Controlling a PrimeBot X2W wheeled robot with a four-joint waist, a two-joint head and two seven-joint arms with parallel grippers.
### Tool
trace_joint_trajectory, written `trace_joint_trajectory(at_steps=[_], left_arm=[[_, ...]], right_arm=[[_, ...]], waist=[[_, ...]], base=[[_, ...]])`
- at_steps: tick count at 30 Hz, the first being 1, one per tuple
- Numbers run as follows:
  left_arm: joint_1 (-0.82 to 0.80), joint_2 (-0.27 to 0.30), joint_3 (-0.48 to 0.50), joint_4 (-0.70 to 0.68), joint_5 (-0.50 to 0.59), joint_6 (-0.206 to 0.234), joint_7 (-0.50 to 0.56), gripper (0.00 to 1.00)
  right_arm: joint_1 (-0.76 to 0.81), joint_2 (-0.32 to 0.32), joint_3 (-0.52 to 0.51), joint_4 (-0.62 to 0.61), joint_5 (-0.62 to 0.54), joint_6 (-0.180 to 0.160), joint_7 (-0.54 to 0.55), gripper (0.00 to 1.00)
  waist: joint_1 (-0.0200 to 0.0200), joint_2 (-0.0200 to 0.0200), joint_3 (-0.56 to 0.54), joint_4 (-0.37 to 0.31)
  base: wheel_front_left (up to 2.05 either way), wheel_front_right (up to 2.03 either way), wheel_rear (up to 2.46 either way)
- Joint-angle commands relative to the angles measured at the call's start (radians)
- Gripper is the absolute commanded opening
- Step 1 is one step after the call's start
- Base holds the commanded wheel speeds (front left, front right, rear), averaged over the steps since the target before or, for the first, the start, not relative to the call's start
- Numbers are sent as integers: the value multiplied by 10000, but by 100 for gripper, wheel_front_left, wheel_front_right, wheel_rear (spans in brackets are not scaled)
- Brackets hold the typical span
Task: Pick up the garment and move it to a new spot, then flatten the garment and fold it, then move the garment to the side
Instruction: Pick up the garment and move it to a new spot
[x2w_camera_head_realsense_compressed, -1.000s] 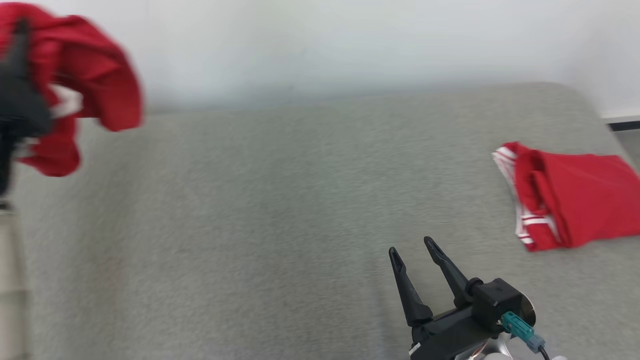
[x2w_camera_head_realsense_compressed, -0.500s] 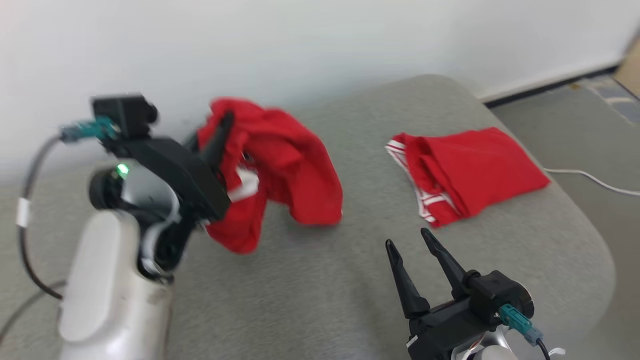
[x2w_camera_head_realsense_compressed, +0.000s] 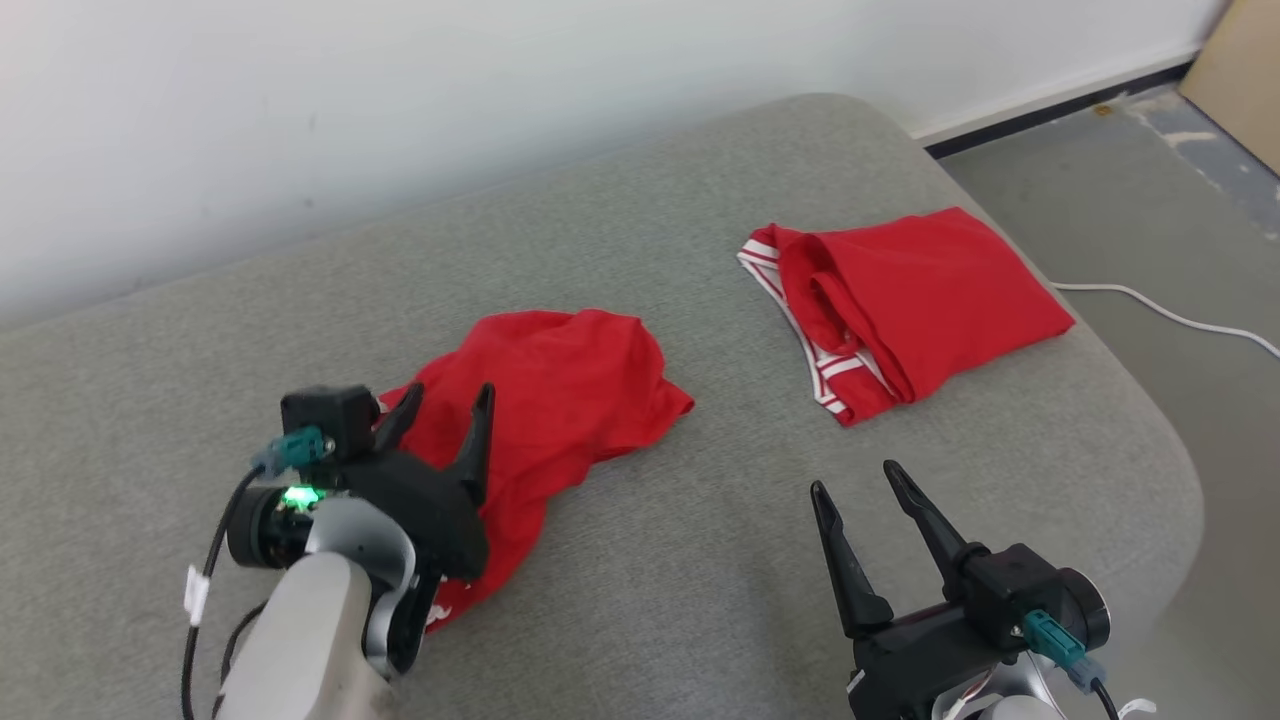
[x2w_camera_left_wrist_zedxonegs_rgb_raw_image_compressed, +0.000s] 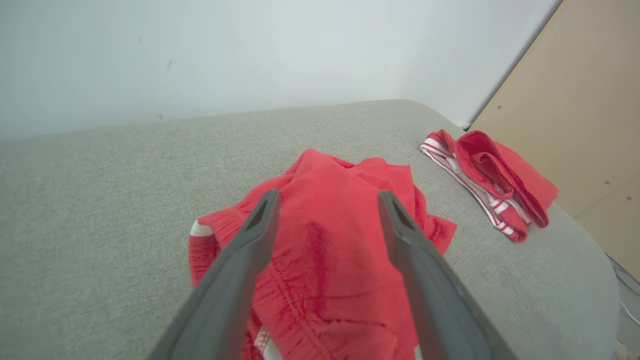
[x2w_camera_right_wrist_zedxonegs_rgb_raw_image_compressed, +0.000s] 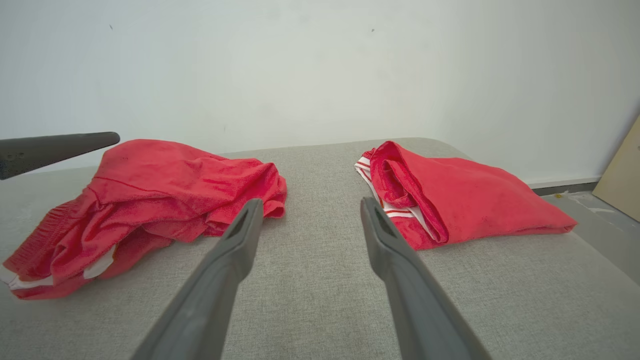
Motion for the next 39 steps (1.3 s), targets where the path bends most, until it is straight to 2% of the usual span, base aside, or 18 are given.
trace_joint_trajectory(at_steps=[1, 5, 10, 14, 22, 26, 32, 39], left_arm=[[275, 23, 17, 135, -60, -36, -374, 100], [636, 92, 130, 554, -26, -145, -2127, 100], [1271, 319, 206, 320, 329, 30, -2956, 100], [2057, 426, 490, -409, 488, 244, -3082, 100], [4129, 549, 1440, -2776, 1018, 713, -3080, 100], [4816, 547, 1654, -3227, 1139, 713, -3082, 100], [5984, 389, 2130, -4035, 1062, 945, -3083, 100], [6453, 338, 2385, -4290, 1156, 914, -3084, 100]], right_arm=[[65, 11, -6, -38, -143, -26, 59, 100], [122, -74, -290, -94, -551, -28, 289, 100], [318, -231, -785, -135, -619, -26, 408, 100], [454, -342, -1086, -62, -640, -28, 452, 100], [751, -426, -1389, 306, -620, -28, 456, 100], [838, -434, -1536, 415, -492, -26, 473, 100], [1011, -181, -2161, 226, -382, -26, 466, 100], [1180, -34, -1967, 59, -296, -26, 473, 100]], waist=[[-1, -1, -83, 388], [-1, -1, -435, 1026], [-1, -1, -874, 1761], [-1, -1, -1196, 2238], [-1, -1, -1667, 2877], [-1, -1, -1782, 3041], [-1, -1, -1878, 3212], [-1, -1, -1875, 3233]], base=[[0, 0, 0], [0, 0, 0], [0, 0, 0], [0, 0, 0], [0, 0, 0], [0, 0, 0], [0, 0, 0], [0, 0, 0]])
